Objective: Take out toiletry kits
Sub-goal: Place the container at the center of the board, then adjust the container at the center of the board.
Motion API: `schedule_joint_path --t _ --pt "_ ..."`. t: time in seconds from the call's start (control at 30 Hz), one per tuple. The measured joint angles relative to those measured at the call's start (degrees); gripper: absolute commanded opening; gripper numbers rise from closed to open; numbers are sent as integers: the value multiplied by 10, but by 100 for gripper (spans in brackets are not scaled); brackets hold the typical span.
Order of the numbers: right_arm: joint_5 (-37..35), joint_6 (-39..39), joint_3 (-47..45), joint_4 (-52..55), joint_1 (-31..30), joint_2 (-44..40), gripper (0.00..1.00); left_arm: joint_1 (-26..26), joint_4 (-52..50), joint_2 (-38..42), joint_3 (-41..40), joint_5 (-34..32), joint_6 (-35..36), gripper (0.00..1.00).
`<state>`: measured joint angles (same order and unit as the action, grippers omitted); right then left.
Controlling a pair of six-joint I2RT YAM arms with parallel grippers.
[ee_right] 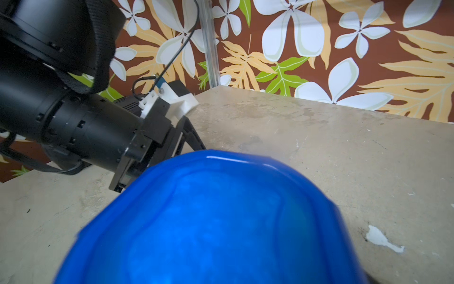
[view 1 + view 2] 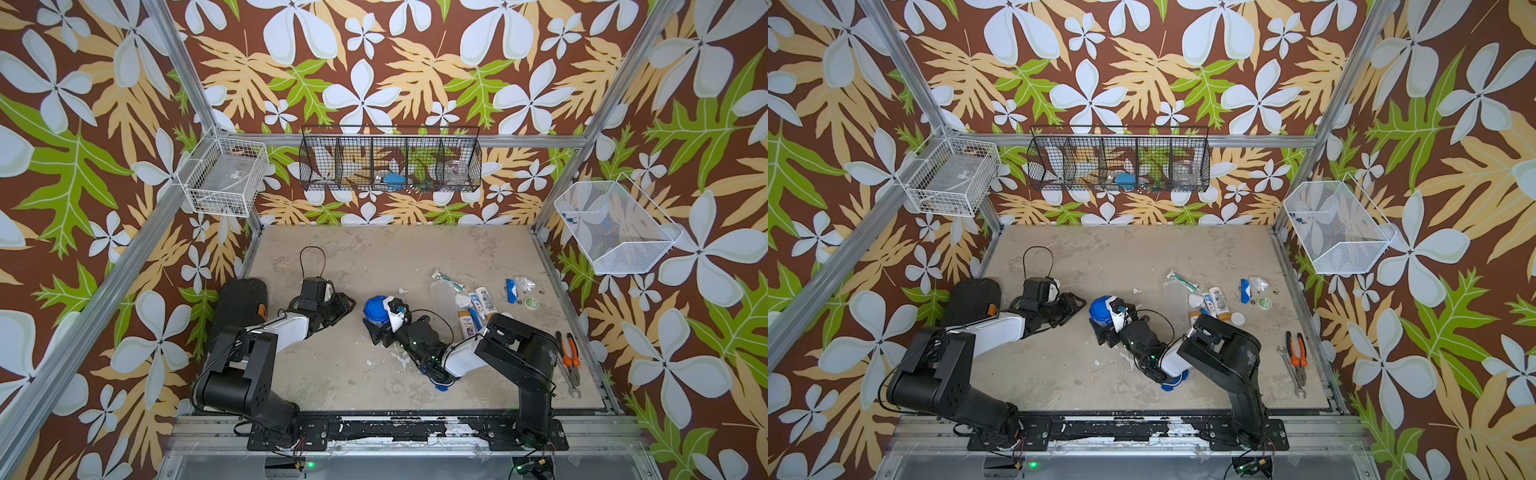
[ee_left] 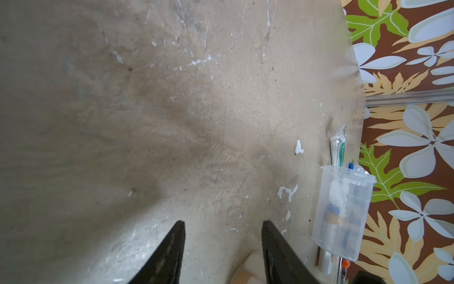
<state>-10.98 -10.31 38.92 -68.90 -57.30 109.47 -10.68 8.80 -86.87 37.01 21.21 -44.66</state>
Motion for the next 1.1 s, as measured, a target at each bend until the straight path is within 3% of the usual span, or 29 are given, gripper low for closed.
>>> schedule_joint_path --t 0.23,0.53,0.63,0.73,0.77,0.87,0.97,1.1 --pt "-47 -3 -45 88 -50 -106 100 0 0 34 11 3 0 60" --pt "-109 -51 -64 271 -99 -320 100 0 -46 111 35 -4 20 69" --pt "-125 -90 -40 357 -101 -384 86 -2 -53 129 49 6 36 71" --pt "-126 -168 0 464 -72 -418 41 -22 -63 144 58 27 63 73" --pt "-110 -204 15 499 -45 -419 34 -33 -67 152 59 34 74 74" --pt "-39 -317 -7 535 29 -424 40 -59 -76 177 57 50 105 78" --pt "50 -400 -60 523 49 -418 40 -64 -79 189 41 61 120 76" --pt "94 -463 4 551 70 -344 37 -72 -89 195 31 68 130 76"
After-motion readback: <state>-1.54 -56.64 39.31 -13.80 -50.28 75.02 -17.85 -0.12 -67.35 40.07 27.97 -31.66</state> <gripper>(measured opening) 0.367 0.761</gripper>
